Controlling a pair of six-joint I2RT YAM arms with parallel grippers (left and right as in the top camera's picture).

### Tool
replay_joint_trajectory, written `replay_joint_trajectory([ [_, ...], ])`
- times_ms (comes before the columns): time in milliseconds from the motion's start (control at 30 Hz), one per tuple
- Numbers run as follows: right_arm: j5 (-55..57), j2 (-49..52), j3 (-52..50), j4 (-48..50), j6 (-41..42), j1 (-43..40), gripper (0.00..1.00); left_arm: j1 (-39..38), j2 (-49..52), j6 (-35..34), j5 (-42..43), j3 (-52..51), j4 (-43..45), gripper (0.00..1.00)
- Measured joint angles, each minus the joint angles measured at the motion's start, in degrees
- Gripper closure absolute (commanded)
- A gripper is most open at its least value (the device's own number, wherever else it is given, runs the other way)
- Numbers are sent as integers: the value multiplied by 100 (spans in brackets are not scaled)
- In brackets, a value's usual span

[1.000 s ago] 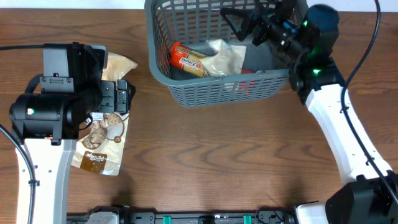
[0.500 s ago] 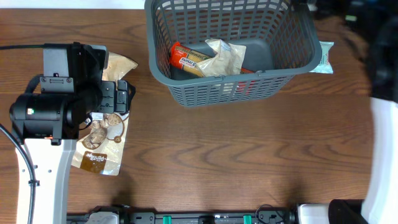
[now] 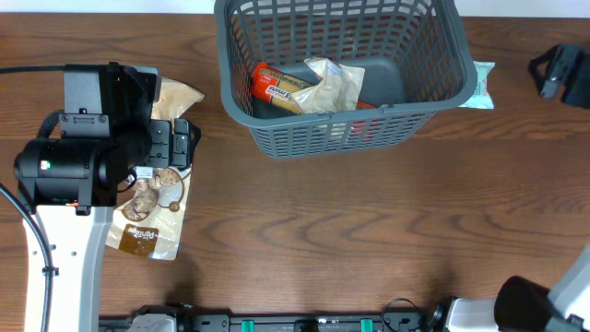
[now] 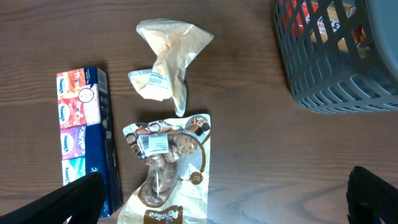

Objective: Pack container
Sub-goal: 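Move the right gripper over the mint-green wipes pack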

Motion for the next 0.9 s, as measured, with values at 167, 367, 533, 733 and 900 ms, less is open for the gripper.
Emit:
replay_joint_trajectory([
  [167,17,767,-581,289,-170,11,1,0,0,0,0,0,0,1],
  [367,44,1856,-817,1244,-247,13,1,0,0,0,0,0,0,2],
  [533,55,2573,-820,1965,-433,13,1,0,0,0,2,0,-28,1],
  [733,238,3167,-824,2726,-894,107,1,0,0,0,0,0,-90,1],
  [900,310,3390,-826,3064,-1047,223,1,0,0,0,0,0,-101,1],
])
